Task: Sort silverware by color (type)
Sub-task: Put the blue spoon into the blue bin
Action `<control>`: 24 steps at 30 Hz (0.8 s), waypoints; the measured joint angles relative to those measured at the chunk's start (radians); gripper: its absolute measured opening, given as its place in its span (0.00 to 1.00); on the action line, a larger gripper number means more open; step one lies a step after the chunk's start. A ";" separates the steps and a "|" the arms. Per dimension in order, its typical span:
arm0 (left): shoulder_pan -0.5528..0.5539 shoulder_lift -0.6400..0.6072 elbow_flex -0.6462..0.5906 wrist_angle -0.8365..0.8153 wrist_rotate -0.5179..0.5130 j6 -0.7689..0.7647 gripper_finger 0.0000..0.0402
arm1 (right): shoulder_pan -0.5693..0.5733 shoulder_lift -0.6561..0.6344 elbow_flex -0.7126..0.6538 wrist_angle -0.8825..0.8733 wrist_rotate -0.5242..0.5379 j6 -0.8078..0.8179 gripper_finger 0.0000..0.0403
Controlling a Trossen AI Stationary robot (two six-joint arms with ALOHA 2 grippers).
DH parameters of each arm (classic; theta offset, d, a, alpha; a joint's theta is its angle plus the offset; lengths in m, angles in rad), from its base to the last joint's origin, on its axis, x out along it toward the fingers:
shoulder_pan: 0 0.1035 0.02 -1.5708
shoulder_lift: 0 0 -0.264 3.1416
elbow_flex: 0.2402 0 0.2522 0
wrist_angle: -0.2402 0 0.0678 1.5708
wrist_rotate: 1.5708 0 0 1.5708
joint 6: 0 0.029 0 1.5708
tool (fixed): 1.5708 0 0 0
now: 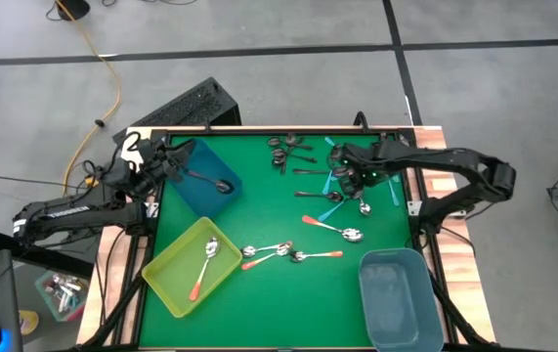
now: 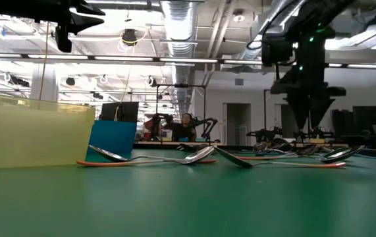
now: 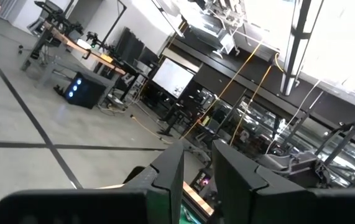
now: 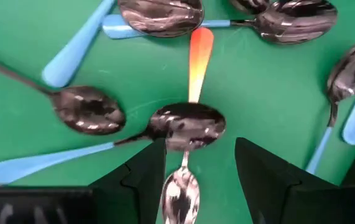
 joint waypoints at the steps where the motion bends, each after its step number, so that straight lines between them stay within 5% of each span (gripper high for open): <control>1: 0.000 0.000 0.000 0.000 0.000 -0.007 0.17 | -0.012 0.010 0.000 0.003 0.000 -0.021 0.50; 8: 0.000 0.000 0.000 -0.005 0.001 -0.023 0.17 | -0.075 0.014 -0.008 0.061 0.001 -0.129 0.50; 24: 0.000 0.000 0.000 -0.004 -0.009 -0.054 0.17 | -0.088 -0.109 -0.317 0.443 -0.109 -0.089 0.50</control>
